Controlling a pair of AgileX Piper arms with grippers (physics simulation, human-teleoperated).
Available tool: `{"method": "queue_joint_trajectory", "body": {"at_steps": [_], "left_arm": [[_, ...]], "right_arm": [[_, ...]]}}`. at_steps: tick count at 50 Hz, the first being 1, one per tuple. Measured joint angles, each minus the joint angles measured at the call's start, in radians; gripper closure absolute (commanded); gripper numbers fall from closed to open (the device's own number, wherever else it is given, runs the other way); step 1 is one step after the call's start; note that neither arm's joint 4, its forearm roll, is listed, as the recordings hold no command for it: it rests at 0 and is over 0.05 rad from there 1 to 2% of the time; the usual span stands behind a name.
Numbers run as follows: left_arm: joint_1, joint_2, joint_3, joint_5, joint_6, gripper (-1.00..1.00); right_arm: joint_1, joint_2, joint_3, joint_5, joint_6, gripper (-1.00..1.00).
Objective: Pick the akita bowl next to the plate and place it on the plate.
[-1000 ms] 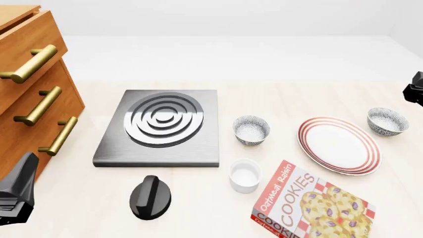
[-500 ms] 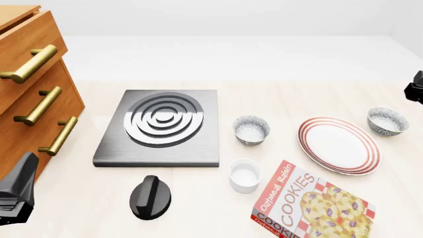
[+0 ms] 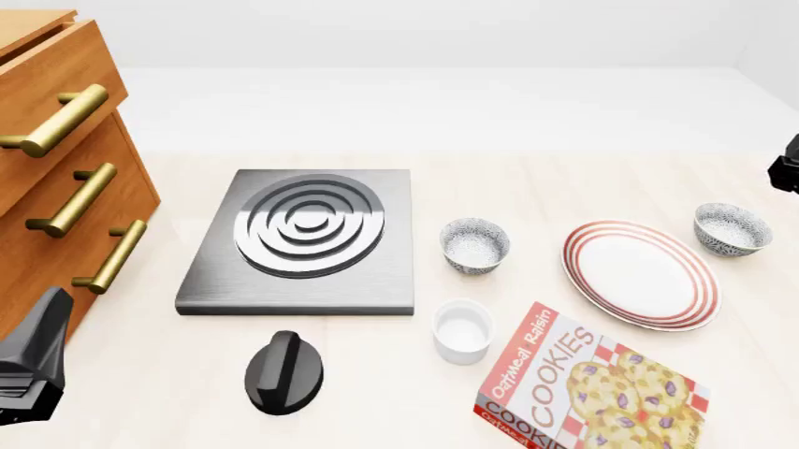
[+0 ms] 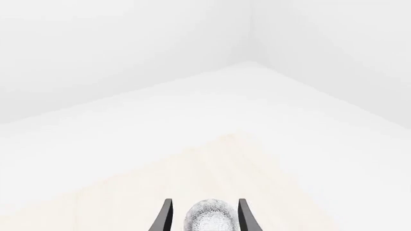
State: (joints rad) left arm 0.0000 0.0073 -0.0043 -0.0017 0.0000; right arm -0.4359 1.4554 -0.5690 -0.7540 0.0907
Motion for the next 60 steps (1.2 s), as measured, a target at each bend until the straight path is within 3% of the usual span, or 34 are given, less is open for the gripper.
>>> {"method": "queue_joint_trajectory", "body": {"at_steps": [60], "left_arm": [[0.000,0.000,0.000,0.000,0.000,-1.00]], "right_arm": [[-0.066,0.136,-0.065,-0.022,0.033,-1.00]]}}
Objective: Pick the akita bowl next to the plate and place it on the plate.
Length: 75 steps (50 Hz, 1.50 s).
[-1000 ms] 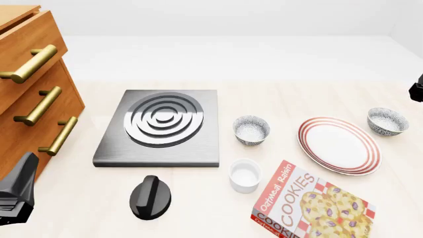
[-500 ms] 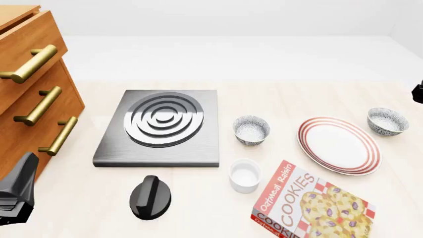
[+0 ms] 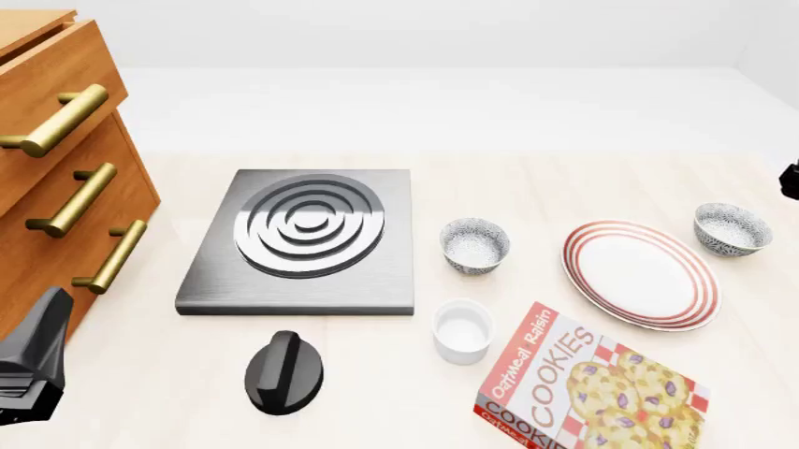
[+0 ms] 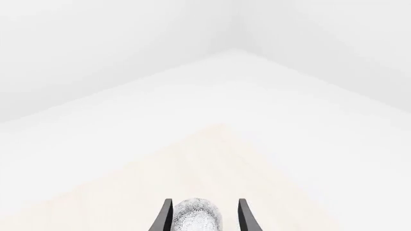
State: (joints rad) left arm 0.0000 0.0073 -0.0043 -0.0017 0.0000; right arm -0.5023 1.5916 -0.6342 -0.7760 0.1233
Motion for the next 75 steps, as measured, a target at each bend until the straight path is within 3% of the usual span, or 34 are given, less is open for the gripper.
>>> {"method": "queue_joint_trajectory", "body": {"at_steps": [75], "left_arm": [[0.000,0.000,0.000,0.000,0.000,-1.00]], "right_arm": [[-0.008,0.132,-0.048,0.018,0.090,-1.00]]}}
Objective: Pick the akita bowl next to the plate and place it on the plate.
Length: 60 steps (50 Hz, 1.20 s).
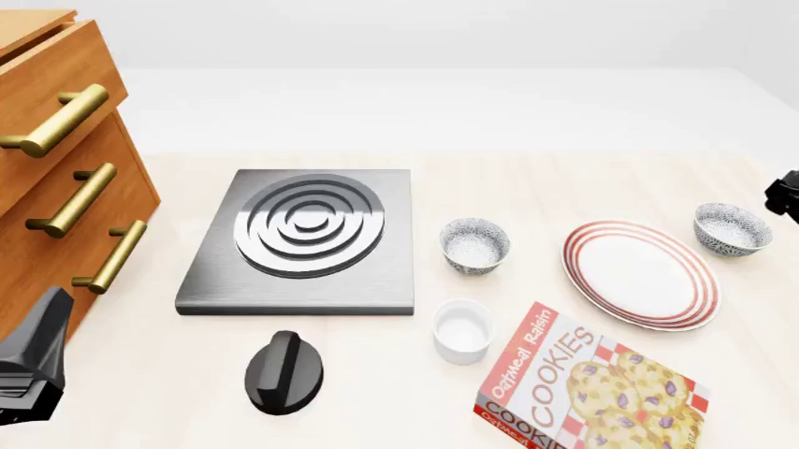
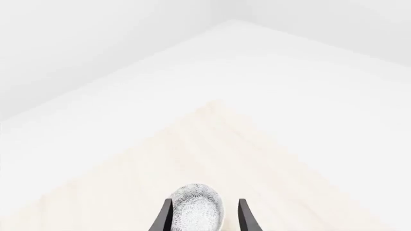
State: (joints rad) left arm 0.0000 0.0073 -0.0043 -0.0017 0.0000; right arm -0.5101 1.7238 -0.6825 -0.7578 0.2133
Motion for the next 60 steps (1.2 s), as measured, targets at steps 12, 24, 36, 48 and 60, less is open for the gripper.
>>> {"method": "queue_joint_trajectory", "body": {"at_steps": [12,24,36,48,60], "left_arm": [[0.000,0.000,0.000,0.000,0.000,-1.00],[0.000,0.000,0.000,0.000,0.000,-1.00],[0.000,0.000,0.000,0.000,0.000,-1.00],[0.000,0.000,0.000,0.000,0.000,-1.00],[0.000,0.000,0.000,0.000,0.000,-1.00]], "right_arm": [[-0.001,0.016,-0.011,0.007,0.015,-1.00],[-0.007,0.037,-0.027,0.016,0.030,-1.00],[-0.013,0.059,-0.045,0.025,0.046,-1.00],[-0.015,0.083,-0.060,0.027,0.058,-1.00],[-0.018,0.114,-0.072,0.025,0.072,-1.00]]}}
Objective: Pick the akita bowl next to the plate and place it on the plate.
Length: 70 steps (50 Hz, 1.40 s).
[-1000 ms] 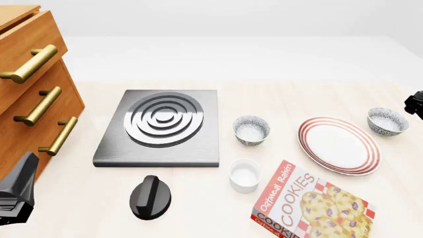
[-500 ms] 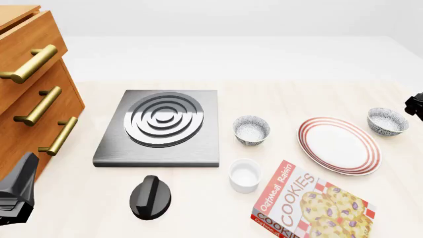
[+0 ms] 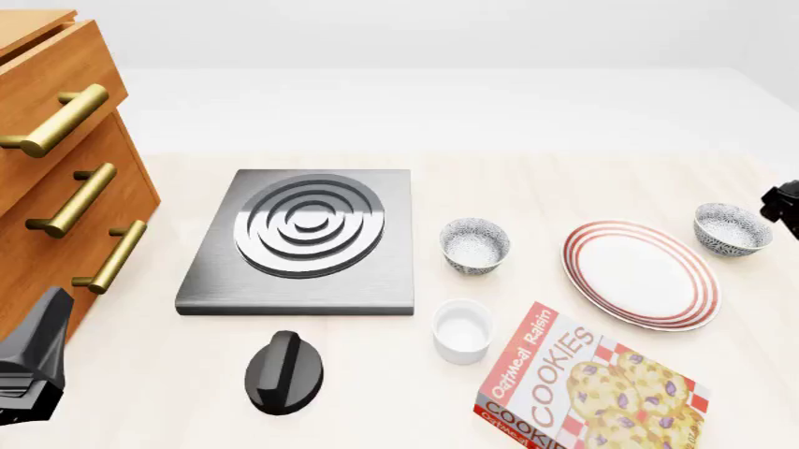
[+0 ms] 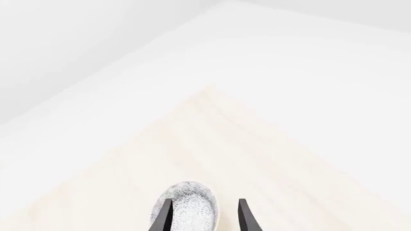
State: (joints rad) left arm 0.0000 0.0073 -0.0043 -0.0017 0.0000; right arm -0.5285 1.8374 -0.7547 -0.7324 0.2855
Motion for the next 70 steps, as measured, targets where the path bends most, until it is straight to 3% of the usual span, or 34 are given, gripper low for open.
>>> {"method": "queue_joint_trajectory", "body": {"at_steps": [70], "left_arm": [[0.000,0.000,0.000,0.000,0.000,-1.00]], "right_arm": [[-0.003,0.163,-0.088,0.017,0.070,-1.00]]}}
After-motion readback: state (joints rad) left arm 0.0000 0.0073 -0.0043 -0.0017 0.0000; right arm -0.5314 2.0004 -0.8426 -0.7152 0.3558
